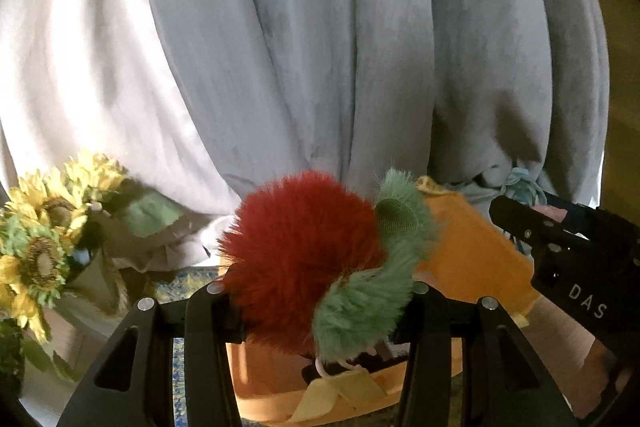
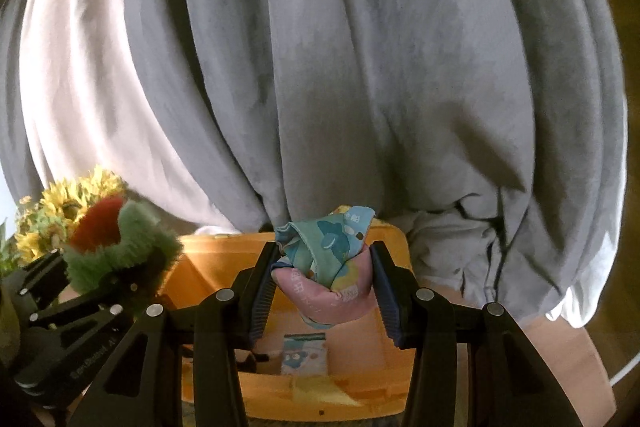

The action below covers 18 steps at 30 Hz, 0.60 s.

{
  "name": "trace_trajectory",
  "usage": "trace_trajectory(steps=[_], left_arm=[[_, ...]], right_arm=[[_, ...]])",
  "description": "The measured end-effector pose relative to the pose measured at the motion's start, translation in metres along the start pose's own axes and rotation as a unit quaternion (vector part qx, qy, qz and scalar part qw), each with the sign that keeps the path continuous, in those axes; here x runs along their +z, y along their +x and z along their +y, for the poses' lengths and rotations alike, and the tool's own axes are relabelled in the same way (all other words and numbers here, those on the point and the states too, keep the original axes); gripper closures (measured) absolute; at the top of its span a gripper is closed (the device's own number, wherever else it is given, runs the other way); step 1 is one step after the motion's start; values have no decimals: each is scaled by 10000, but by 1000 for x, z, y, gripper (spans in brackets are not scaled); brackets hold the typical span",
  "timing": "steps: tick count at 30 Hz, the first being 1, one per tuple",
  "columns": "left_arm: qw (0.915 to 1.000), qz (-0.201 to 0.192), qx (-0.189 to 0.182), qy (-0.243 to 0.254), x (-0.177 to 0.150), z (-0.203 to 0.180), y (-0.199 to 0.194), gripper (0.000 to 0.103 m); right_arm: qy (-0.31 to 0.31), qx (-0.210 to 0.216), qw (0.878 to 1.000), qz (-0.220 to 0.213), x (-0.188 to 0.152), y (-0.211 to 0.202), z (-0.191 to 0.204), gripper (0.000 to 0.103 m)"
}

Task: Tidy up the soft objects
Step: 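Open both tools to drop the plush and cloth into the crate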

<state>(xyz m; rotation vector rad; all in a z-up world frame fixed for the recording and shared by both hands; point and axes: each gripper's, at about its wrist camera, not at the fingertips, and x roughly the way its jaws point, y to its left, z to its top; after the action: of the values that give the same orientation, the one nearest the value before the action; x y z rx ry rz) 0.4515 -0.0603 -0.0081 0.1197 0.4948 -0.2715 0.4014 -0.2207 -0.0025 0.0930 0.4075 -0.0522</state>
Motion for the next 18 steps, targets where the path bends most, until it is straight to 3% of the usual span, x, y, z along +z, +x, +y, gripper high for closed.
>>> trace_trajectory(steps=[11,18], left_arm=[[9981,608,-68,112,-11,-2,52,56],[9969,775,-84,103,-14,-2,65,48]], right_arm=[[-226,-53,9981,579,-4,50,0,56],[-232,-20,9960,857,-7,69,-3,54]])
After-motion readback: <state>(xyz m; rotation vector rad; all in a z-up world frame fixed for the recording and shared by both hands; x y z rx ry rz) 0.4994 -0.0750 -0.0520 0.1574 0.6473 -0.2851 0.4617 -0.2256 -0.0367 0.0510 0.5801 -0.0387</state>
